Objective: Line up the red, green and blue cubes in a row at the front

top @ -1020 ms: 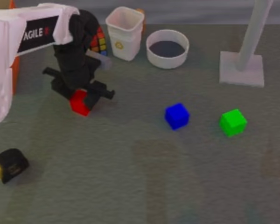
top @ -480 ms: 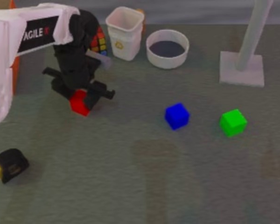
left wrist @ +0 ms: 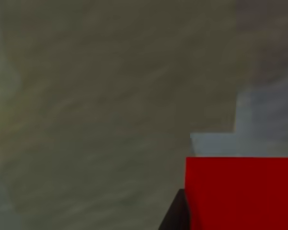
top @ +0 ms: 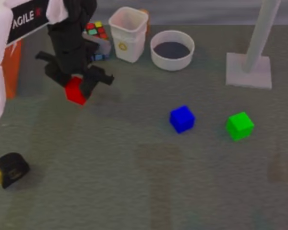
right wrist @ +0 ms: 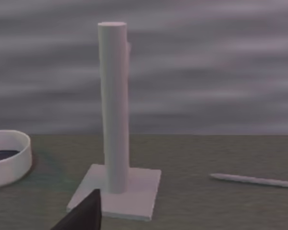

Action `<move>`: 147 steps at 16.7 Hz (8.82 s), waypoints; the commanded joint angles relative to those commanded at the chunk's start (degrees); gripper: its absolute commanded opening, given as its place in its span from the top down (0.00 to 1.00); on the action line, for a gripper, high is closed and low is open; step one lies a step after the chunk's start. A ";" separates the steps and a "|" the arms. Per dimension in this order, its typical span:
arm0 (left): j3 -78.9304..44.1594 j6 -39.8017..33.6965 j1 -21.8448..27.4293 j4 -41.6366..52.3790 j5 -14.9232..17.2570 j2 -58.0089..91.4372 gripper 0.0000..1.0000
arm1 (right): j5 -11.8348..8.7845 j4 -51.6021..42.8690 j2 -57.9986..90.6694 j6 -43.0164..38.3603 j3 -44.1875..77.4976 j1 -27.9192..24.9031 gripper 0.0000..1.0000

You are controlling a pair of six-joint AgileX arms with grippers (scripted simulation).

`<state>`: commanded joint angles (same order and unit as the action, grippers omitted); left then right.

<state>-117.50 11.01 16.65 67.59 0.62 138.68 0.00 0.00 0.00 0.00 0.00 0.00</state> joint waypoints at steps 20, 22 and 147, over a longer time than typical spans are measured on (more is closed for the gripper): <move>37.53 -43.21 20.20 -7.84 -1.36 -27.97 1.00 | 0.00 0.00 0.00 0.00 0.00 0.00 0.00; 43.32 -49.09 23.26 -9.59 -1.57 -32.49 1.00 | 0.00 0.00 0.00 0.00 0.00 0.00 0.00; 117.50 -11.01 -17.79 -67.59 -0.62 -138.68 0.00 | 0.22 -48.28 130.47 4.69 88.76 -17.52 1.00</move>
<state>0.00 0.00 -1.15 0.00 0.00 0.00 0.22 -48.28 130.47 4.69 88.76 -17.52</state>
